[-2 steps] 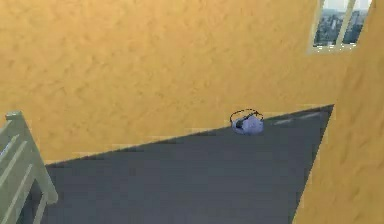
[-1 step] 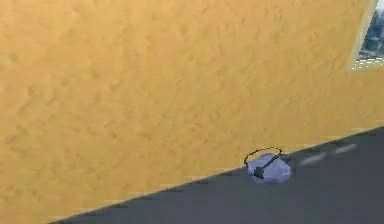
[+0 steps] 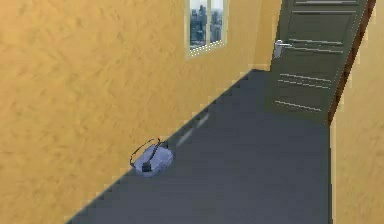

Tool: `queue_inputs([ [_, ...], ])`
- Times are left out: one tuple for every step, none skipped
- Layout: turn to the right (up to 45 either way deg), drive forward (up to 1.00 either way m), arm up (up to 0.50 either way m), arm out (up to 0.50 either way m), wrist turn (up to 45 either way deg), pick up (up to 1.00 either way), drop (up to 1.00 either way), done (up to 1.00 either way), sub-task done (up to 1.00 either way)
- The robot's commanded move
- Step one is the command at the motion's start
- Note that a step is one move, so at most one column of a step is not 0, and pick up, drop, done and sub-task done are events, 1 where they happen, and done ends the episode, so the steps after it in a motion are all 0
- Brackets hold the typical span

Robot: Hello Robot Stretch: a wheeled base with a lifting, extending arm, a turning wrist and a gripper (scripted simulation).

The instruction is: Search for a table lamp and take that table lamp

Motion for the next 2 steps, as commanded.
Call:
queue_inputs([
  [0.0, 0.05, 0.0, 0.0, 0.0, 0.0, 0.0, 0.0, 0.0],
  [12.0, 0.0, 0.0, 0.0, 0.0, 0.0, 0.0, 0.0, 0.0],
])
